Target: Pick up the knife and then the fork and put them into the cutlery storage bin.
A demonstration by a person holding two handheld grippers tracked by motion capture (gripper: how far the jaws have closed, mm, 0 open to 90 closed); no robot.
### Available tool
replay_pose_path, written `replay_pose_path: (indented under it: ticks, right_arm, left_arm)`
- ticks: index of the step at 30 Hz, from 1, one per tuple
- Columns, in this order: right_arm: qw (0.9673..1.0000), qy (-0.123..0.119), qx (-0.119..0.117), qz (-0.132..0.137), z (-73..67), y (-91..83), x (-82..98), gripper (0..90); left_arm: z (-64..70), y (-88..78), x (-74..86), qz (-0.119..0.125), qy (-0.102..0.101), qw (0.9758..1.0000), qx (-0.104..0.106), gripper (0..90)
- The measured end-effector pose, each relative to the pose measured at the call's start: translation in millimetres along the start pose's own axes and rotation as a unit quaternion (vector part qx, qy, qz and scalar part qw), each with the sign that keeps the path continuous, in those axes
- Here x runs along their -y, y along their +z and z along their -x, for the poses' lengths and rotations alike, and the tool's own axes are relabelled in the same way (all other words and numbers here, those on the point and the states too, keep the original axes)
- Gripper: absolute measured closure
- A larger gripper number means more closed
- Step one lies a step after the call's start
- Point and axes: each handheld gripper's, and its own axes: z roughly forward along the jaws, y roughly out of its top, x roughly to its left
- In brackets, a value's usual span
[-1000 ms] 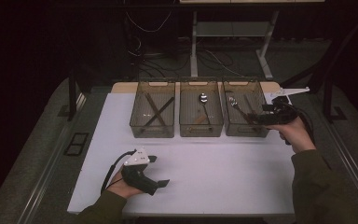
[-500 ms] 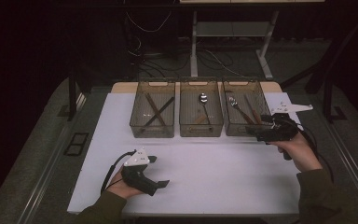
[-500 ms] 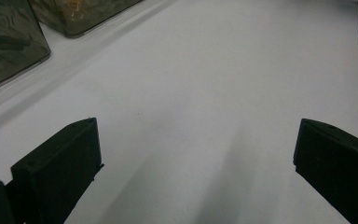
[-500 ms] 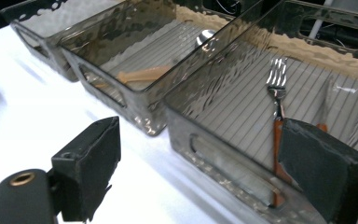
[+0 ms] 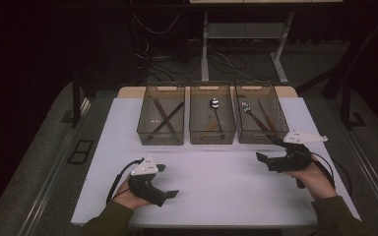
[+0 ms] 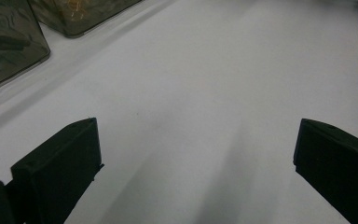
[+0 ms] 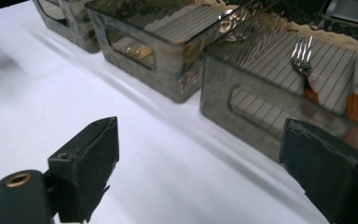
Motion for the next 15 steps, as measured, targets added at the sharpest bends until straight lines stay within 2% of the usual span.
replay_pose_path:
  ticks: [3, 12, 15]
  right_arm:
    - [1.0, -0.009, -0.001, -0.002, -5.9, -0.6, 7.6, 12.2]
    - [0.9995, -0.018, -0.02, -0.014, -25.3, -0.8, 29.5, 12.2]
    - [0.9996, -0.018, -0.019, -0.012, -30.0, -2.3, 36.6, 12.2]
  left_arm:
    - [0.1, -0.1, 0.0, 0.002, 0.0, 1.0, 0.0, 0.5]
    - [0.7, -0.4, -0.3, 0.001, 0.0, 1.0, 0.0, 0.4]
    - [0.7, -0.7, -0.3, 0.002, 0.001, 1.0, 0.0, 0.4]
